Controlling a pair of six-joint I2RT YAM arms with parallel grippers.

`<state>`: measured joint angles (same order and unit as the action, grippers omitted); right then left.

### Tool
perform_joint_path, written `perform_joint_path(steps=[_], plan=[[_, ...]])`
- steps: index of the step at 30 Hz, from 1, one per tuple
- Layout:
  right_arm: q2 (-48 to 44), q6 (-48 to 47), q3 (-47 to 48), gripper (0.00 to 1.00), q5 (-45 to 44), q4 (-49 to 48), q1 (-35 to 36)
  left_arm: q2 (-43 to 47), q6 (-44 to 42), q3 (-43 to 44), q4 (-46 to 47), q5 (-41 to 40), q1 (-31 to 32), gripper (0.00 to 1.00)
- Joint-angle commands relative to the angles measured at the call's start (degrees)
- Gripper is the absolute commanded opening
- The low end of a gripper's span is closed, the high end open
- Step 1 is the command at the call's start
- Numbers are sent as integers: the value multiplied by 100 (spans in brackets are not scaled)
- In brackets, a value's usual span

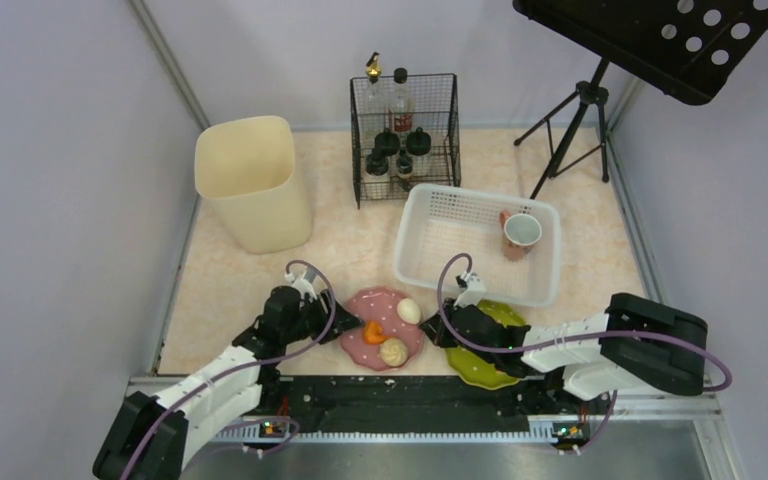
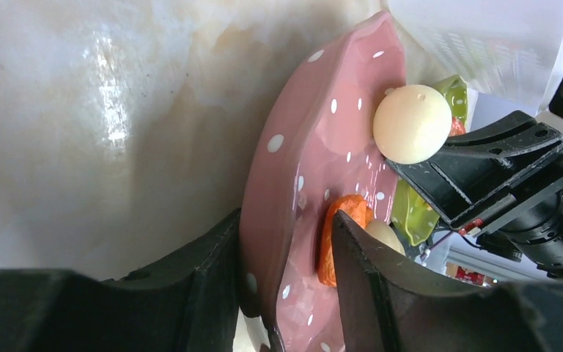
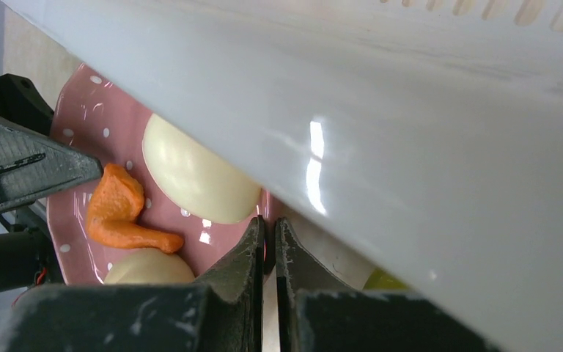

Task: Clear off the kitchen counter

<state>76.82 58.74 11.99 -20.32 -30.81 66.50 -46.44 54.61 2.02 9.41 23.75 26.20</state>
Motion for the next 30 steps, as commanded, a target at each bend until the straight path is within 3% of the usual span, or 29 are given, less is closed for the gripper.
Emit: perform_joint_path(steps=[1,15,16,17,18,19,30], plan=[[678,95,-401,0,938,1648,17,4,168,-535,-704,630,156,50],[672,-18,-329,0,1034,1427,12,220,650,-661,73,569,155,32],[649,-36,-298,0,1058,1427,12,300,688,-664,91,557,153,29],[609,-56,-268,0,1063,1434,17,398,725,-653,72,537,156,19],[567,-74,-241,0,1065,1460,18,495,753,-614,-19,485,153,3],[511,-94,-216,0,1058,1486,14,608,766,-588,-137,440,152,0],[-332,-439,328,0,833,2415,21,1779,901,-395,-914,111,141,0]])
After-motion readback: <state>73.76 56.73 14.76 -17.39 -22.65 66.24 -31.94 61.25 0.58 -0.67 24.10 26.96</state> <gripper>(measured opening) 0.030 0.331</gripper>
